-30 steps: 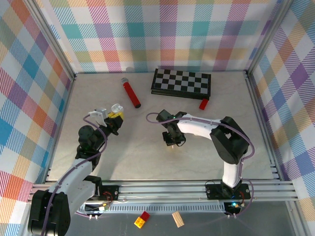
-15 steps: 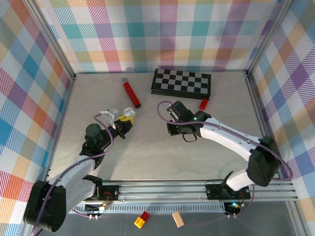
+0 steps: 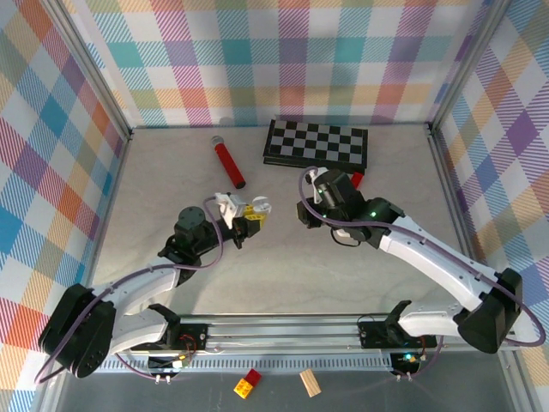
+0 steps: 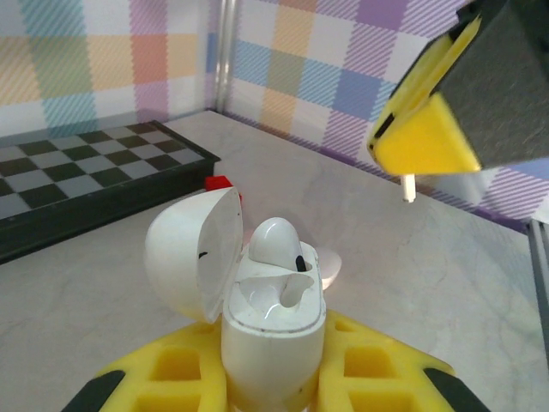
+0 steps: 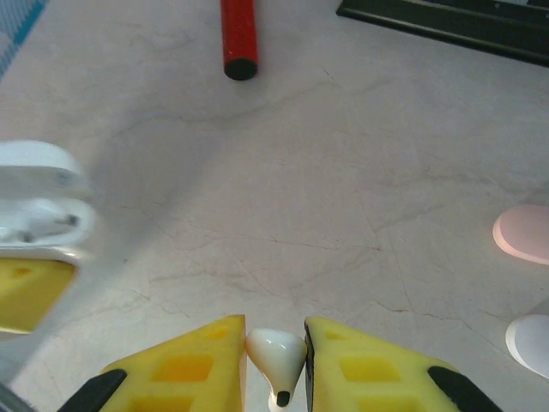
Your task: Insert the wireless bluetooth earbuds into the charging case
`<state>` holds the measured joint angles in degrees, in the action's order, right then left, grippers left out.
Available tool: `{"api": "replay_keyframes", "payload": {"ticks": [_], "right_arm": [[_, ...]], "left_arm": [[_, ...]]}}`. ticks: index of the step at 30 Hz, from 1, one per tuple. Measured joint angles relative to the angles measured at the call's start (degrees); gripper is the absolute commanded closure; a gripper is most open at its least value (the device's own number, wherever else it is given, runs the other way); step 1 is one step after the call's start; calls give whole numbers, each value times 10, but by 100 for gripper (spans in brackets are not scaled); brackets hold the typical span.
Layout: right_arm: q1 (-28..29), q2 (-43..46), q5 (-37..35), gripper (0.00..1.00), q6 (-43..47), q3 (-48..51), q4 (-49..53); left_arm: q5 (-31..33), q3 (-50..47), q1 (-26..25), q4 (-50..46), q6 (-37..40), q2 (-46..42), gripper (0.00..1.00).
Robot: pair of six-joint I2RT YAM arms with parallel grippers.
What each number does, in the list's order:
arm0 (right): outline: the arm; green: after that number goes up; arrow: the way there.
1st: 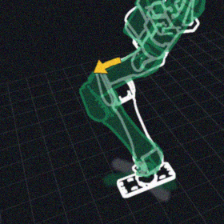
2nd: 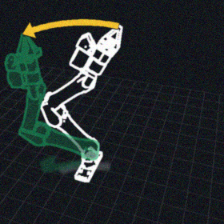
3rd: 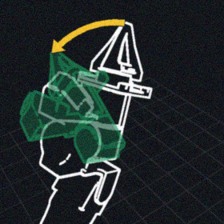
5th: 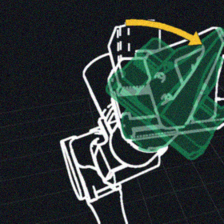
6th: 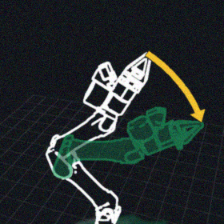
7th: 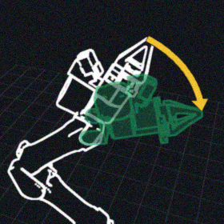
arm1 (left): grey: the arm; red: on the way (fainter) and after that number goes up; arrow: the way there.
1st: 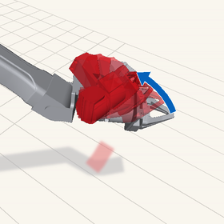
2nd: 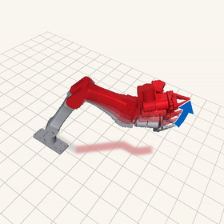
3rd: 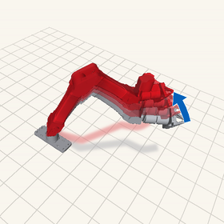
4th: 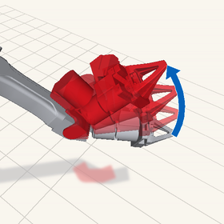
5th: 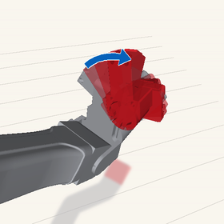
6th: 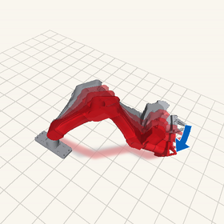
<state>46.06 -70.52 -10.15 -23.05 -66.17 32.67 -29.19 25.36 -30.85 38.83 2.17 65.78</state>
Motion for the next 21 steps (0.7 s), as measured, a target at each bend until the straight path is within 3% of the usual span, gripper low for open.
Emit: {"api": "replay_keyframes", "payload": {"ticks": [21], "right_arm": [[-4, 50, 79, 80, 14, 35, -54]], "left_arm": [[-19, 115, -106, -47, 70, 114, 95]]}}
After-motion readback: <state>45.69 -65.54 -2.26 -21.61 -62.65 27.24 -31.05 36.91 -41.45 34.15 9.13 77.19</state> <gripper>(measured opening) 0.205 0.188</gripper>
